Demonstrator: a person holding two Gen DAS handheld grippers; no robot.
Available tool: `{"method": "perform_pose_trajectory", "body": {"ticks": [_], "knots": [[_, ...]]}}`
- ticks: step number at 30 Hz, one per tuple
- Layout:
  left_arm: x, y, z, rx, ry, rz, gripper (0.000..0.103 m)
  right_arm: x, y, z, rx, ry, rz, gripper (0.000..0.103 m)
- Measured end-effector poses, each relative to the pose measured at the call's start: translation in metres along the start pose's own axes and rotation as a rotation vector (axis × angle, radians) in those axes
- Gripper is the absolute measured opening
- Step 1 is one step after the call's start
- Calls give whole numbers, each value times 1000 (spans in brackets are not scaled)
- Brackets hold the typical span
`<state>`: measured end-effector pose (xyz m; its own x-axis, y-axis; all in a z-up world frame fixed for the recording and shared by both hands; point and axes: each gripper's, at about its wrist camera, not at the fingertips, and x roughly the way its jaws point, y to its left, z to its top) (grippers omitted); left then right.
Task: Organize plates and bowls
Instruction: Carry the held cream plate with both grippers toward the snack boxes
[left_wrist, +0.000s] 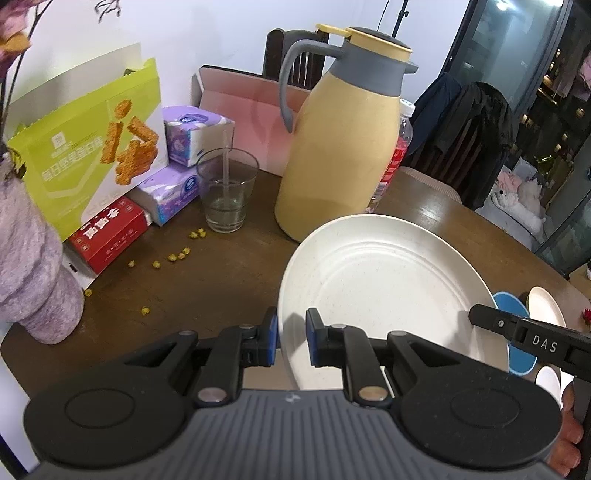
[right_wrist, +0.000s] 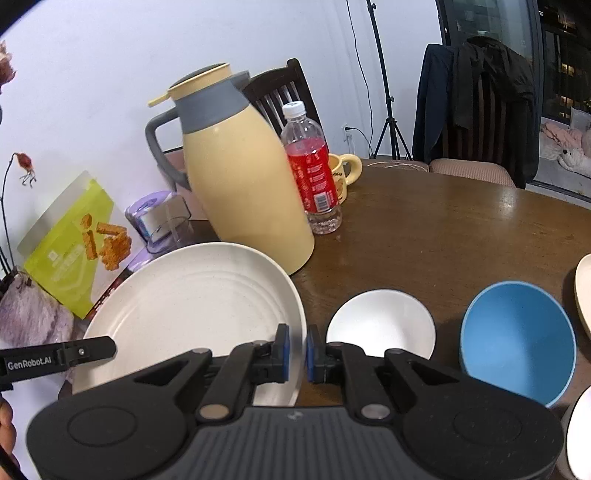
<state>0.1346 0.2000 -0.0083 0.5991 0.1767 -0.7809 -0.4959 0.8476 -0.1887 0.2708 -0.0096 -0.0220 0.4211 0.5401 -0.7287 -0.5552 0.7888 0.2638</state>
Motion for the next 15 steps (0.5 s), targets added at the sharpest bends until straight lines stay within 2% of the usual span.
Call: {"method": "perform_pose_trajectory", "body": {"ticks": [15], "knots": [[-1,27,-25,41,35,-4,16,0,26,-37,10,6,-27,9]]}}
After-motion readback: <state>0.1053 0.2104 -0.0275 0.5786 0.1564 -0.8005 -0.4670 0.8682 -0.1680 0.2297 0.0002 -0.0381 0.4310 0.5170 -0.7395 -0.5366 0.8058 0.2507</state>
